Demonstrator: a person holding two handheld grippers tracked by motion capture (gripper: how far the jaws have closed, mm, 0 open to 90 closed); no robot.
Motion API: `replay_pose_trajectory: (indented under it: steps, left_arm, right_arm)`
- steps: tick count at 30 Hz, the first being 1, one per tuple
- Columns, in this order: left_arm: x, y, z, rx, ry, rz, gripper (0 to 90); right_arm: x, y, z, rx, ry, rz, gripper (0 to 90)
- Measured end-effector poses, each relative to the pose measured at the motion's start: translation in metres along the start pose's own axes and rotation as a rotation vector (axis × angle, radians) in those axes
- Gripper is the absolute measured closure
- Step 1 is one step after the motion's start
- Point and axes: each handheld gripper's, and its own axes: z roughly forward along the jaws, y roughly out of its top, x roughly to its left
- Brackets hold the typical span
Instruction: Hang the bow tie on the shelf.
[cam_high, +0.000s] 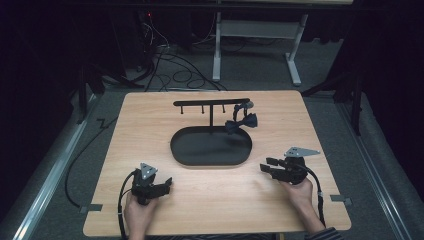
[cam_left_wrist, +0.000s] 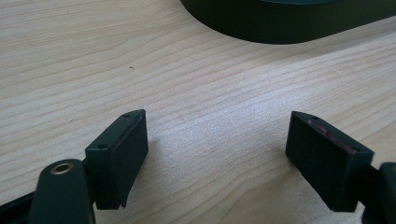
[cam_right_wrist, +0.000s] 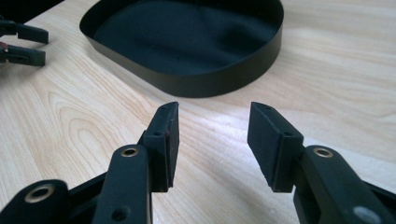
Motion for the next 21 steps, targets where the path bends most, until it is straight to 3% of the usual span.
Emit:
replay_pose_trajectory:
  steps: [16, 21]
  left_arm:
    - [0.000, 0.000, 0.000, 0.000, 0.001, 0.000, 21.4]
    - [0.000, 0.000, 0.000, 0.000, 0.001, 0.000, 21.4]
  right_arm:
    - [0.009, -0.013, 0.018, 0.055, -0.016, -0.014, 53.1]
    - [0.014, -0.015, 0.021, 0.072, -0.059, -0.062, 52.5]
